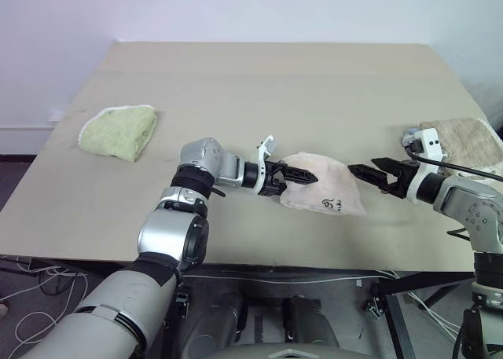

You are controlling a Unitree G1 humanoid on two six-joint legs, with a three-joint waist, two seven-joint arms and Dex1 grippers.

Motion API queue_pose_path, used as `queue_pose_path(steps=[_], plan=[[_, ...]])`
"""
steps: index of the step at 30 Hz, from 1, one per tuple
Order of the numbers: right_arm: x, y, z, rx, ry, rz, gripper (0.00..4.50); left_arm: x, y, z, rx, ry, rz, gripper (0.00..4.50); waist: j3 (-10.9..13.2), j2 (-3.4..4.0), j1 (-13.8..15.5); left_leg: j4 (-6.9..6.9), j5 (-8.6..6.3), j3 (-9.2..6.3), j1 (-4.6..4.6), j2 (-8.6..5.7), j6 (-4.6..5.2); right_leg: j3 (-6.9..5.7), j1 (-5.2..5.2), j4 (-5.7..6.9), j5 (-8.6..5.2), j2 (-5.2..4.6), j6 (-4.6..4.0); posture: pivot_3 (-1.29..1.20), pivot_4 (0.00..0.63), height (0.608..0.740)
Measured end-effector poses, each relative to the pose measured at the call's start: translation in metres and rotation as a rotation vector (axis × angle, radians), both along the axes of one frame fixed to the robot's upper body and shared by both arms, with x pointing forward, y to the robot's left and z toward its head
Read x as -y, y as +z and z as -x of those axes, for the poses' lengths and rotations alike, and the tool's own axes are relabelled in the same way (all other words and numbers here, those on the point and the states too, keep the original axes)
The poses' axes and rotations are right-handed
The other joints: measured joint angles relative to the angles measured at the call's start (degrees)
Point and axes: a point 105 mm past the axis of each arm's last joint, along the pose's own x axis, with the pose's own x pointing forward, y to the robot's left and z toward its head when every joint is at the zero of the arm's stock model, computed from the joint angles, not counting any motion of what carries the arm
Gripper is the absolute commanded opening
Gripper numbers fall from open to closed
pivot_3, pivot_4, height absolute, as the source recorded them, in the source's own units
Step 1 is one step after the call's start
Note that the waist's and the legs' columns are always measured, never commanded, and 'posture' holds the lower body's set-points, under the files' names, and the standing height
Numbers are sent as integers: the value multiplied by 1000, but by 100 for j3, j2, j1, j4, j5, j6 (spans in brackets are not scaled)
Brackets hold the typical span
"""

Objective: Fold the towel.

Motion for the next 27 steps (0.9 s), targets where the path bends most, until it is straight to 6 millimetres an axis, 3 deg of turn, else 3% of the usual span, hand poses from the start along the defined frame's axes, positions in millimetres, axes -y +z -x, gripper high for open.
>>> queue_pose_path(steps=[9,13,19,22,27], plan=[[1,-1,-2,11,-19,12,4500,1,2,2,-18,-3,5,4495,0,0,-9,16,-1,0,-1,0,0,0,1,13,3,2,5,0,150,740],[3,-1,-3,15,-28,21,4500,-2,2,6,3,-17,14,3578,0,0,-13,15,0,1,-2,0,-1,2,-2,13,3,2,5,0,150,740],[4,-1,-4,22,-35,30,4500,-9,18,1,118,-19,17,3578,-1,1,-13,15,0,2,-2,0,-1,4,-3,15,4,3,5,0,150,740],[7,-3,-4,18,-46,33,4500,-13,14,-1,119,0,6,2980,0,1,-12,15,0,2,-2,0,-1,4,-4,15,4,3,5,0,150,740],[6,-1,-6,24,-43,30,4500,-15,8,1,92,0,2,1278,0,1,-20,15,0,3,-2,0,-1,5,-6,16,4,4,5,0,150,740]])
